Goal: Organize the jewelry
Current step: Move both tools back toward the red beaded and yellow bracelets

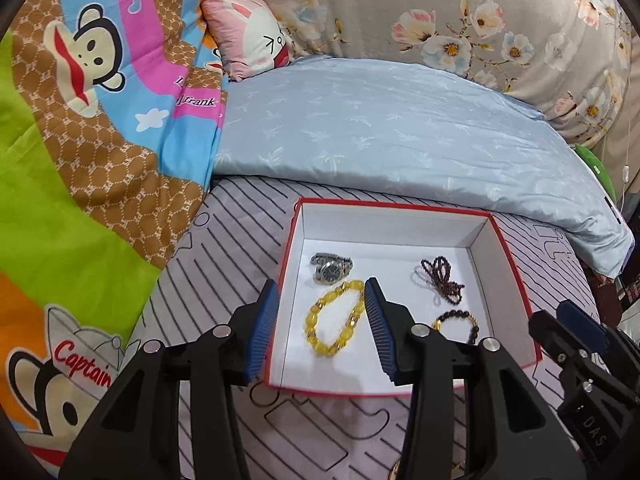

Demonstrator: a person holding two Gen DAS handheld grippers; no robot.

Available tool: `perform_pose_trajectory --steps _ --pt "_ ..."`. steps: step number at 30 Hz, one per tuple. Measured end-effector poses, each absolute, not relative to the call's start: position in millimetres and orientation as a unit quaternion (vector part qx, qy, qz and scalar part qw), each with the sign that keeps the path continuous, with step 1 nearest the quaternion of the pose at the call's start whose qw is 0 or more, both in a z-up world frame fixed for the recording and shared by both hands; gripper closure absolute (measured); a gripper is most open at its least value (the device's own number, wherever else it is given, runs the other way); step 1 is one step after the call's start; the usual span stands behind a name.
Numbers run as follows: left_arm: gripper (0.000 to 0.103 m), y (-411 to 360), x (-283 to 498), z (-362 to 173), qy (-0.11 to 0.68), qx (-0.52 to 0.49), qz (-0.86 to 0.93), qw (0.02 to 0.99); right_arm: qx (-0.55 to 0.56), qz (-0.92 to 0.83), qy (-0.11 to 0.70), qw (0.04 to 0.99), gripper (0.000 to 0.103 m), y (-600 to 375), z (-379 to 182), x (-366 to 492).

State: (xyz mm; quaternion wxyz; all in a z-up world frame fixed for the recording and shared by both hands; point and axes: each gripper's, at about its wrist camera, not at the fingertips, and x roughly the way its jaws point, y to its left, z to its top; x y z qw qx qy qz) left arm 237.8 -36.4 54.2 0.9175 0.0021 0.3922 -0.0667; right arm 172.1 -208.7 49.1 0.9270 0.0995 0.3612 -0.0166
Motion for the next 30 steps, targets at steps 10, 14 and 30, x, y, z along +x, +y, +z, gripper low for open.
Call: perform_pose_trajectory --steps 10,14,30 --pt "0.06 -12 171 46 0.408 -0.016 -0.072 0.91 0.111 -0.022 0.37 0.922 0.058 -212 41 93" --pt "0.06 -8 141 40 0.416 -0.013 -0.08 0.906 0.102 -0.034 0.375 0.921 0.058 -213 37 61" --pt "0.059 -16 57 -10 0.466 0.012 -0.114 0.877 0.1 -0.051 0.445 0.889 0.058 -211 -29 -12"
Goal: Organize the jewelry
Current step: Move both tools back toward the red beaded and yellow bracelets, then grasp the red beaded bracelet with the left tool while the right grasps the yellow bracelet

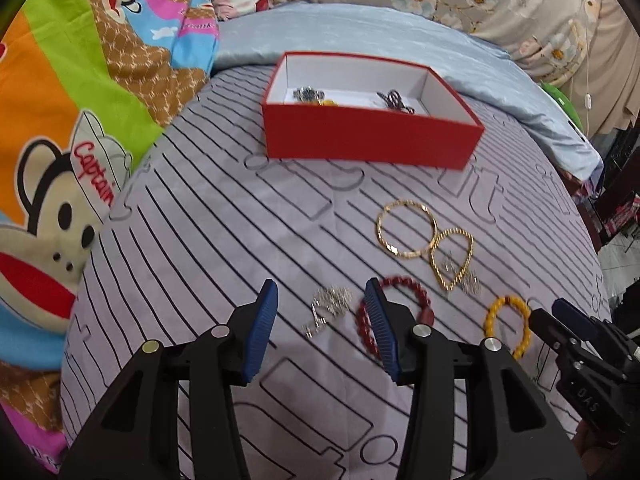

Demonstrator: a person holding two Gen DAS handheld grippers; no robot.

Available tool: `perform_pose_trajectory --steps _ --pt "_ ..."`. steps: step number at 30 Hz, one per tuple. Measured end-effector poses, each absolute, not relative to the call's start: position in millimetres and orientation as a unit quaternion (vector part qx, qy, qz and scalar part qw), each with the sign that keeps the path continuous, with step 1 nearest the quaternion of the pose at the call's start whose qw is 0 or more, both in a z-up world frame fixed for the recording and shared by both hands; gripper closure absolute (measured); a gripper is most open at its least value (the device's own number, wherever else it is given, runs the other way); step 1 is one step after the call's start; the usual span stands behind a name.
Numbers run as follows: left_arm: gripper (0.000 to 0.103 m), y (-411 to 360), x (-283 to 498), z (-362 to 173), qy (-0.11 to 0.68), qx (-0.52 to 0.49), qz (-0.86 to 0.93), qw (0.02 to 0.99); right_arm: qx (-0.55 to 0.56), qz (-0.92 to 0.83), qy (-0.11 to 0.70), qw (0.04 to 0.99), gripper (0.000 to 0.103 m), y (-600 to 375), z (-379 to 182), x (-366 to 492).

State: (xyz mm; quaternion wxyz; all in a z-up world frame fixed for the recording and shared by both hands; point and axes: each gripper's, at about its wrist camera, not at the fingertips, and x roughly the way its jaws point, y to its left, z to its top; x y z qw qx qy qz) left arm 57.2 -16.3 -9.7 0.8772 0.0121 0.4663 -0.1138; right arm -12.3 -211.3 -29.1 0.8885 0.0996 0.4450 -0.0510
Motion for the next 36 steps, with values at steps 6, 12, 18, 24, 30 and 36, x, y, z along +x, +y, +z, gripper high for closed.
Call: perform_pose_trajectory --steps 6,12,18,24,30,36 --pt "0.059 -20 48 -25 0.484 0.011 -0.114 0.868 0.097 -0.054 0.456 0.883 0.058 -212 -43 -11" --pt "0.059 -21 47 -31 0.487 0.011 -0.109 0.866 0.091 -0.058 0.457 0.883 0.06 -211 -48 -9" --pt "0.056 -25 50 -34 0.494 0.009 -0.113 0.862 0.079 -0.061 0.452 0.886 0.064 -209 -49 -5" --pt "0.05 -31 49 -39 0.495 0.019 -0.113 0.861 0.06 -0.07 0.447 0.89 0.069 -206 -50 -4" --pt "0.05 -36 49 -46 0.497 0.028 -0.113 0.86 0.05 -0.073 0.445 0.891 0.07 -204 -51 -6" --pt "0.051 -40 50 -50 0.49 0.046 -0.107 0.864 0.047 -0.074 0.446 0.891 0.07 -202 -51 -6"
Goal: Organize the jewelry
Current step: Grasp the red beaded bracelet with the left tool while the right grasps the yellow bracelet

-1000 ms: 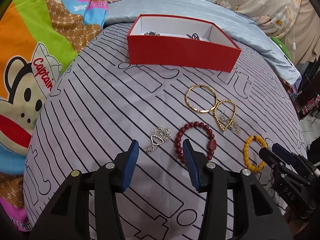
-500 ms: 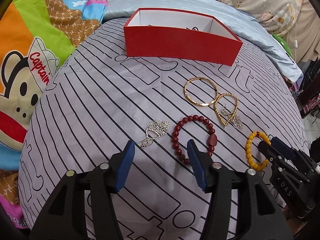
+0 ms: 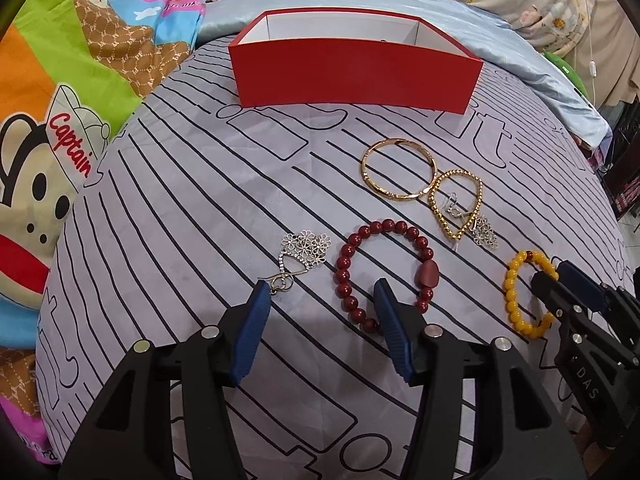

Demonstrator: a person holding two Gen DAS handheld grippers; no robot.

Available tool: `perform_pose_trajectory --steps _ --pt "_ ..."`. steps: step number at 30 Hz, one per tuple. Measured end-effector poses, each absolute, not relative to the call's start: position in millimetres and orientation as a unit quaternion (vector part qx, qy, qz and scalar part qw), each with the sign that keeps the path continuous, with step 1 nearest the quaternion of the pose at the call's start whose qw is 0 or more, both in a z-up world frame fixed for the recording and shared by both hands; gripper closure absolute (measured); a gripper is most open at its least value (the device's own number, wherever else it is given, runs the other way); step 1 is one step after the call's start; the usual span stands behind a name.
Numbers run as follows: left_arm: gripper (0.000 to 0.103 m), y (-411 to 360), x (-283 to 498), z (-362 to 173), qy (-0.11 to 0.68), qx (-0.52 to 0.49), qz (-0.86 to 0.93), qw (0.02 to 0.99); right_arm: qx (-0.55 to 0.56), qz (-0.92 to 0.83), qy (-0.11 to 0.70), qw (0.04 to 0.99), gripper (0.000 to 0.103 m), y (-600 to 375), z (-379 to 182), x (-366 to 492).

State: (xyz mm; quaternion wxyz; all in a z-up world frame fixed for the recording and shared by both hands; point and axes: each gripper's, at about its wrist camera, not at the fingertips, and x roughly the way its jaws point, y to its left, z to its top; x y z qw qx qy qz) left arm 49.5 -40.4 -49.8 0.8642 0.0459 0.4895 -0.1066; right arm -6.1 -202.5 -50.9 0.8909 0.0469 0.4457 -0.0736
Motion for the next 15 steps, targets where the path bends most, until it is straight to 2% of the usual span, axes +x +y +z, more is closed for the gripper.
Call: perform_pose_trajectory --steps 6,9,12,13,15 --pt "0.061 -43.9 48.5 -50.2 0.48 0.057 -0.109 0.869 0.046 -0.073 0.446 0.891 0.07 -201.7 -51.2 -6.0" --pt "0.074 -46.6 46.5 -49.3 0.476 0.06 -0.117 0.869 0.047 -0.073 0.446 0.891 0.07 -201.8 -51.1 -5.9" --pt "0.091 -47.7 45.5 -48.6 0.475 0.06 -0.127 0.869 0.047 -0.073 0.446 0.891 0.07 -201.6 -51.1 -6.0" --pt "0.094 -47.8 45.2 -48.4 0.475 0.06 -0.131 0.868 0.047 -0.074 0.446 0.891 0.07 -201.6 -51.1 -5.9" --pt "0.095 -47.2 45.0 -48.0 0.477 0.057 -0.134 0.867 0.047 -0.073 0.446 0.891 0.072 -201.1 -51.3 -6.0"
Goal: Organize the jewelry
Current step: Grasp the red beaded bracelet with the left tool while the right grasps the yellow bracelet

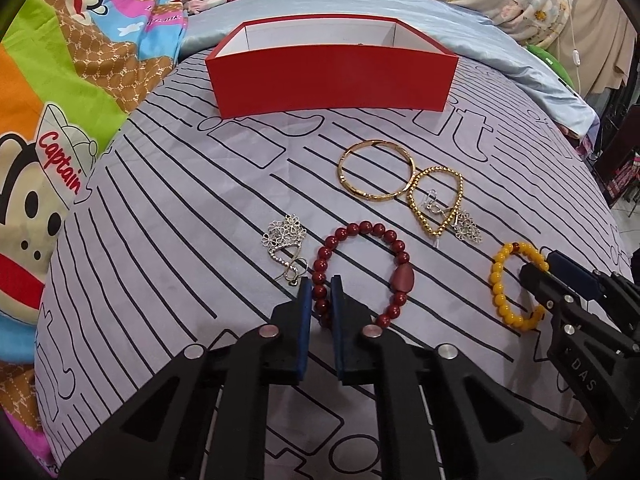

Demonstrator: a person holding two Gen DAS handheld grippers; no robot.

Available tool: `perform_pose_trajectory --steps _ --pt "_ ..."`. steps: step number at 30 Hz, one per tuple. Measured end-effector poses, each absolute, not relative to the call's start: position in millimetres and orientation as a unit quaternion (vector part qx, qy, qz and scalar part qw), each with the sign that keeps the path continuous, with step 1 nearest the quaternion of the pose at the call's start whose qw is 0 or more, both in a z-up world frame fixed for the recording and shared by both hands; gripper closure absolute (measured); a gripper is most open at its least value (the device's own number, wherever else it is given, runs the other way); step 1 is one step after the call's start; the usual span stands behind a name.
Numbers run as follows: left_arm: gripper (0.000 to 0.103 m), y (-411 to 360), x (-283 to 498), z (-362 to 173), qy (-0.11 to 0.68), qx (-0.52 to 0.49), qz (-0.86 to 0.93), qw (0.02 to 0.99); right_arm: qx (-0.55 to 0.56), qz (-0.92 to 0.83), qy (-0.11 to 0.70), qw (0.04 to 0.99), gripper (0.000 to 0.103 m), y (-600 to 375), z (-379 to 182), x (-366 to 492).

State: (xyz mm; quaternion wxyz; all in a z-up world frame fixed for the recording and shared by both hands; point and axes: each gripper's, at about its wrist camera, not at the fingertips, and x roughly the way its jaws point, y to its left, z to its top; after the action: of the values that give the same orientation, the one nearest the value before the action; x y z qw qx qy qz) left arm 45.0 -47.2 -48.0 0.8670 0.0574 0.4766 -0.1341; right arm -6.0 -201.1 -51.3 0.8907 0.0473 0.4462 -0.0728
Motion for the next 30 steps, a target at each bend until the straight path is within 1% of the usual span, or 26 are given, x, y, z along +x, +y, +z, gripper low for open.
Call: perform_pose_trajectory --steps 1,3,8,16,20,30 --pt "0.096 -46 45 -48 0.478 0.055 -0.136 0.866 0.047 -0.072 0.446 0.891 0.073 -201 -51 -6" --pt "0.096 -45 45 -47 0.48 0.051 -0.14 0.864 0.048 -0.068 0.447 0.891 0.08 -199 -51 -6" --pt "0.096 -44 41 -45 0.483 0.047 -0.145 0.862 0.054 -0.058 0.451 0.889 0.095 -196 -51 -8" --pt "0.096 -35 35 -28 0.473 0.03 -0.158 0.866 0.104 -0.045 0.458 0.882 0.096 -206 -49 -11" --pt "0.096 -29 33 -15 0.464 0.019 -0.166 0.87 0.108 -0.041 0.454 0.883 0.096 -204 -44 -16" --pt "0.096 -22 30 20 0.449 0.003 -0.18 0.875 0.114 -0.022 0.421 0.9 0.096 -200 -6 -19"
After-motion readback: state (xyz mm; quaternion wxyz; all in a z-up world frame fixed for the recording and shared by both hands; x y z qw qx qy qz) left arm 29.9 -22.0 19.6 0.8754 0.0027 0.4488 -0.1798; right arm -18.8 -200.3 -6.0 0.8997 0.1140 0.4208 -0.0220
